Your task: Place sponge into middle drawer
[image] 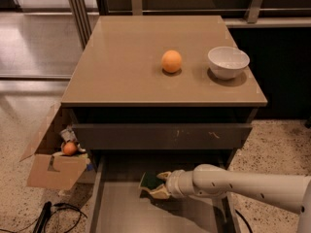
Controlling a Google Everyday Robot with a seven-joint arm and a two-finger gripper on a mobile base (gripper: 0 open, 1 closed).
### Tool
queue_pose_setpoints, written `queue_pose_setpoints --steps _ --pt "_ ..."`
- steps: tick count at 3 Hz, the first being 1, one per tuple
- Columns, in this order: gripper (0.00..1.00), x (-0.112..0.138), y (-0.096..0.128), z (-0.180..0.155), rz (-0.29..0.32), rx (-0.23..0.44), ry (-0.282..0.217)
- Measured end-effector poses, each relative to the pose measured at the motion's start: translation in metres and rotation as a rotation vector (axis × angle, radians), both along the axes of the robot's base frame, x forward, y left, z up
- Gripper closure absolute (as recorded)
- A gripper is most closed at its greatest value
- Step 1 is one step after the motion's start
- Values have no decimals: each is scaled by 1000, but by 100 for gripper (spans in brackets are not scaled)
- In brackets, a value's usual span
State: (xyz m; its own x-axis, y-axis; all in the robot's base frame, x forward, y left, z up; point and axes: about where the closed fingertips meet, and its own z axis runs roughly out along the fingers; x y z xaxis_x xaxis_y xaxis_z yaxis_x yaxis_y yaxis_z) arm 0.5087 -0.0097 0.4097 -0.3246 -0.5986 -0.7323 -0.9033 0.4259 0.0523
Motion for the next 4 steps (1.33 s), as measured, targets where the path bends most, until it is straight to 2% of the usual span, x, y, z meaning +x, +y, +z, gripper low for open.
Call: queue_pose_setpoints --steps 1,2,4 --pt "100 0 -8 -24 -11 21 17" --pt "82 -1 -7 -26 -12 24 21" --pt "35 -1 -7 -26 -12 24 21"
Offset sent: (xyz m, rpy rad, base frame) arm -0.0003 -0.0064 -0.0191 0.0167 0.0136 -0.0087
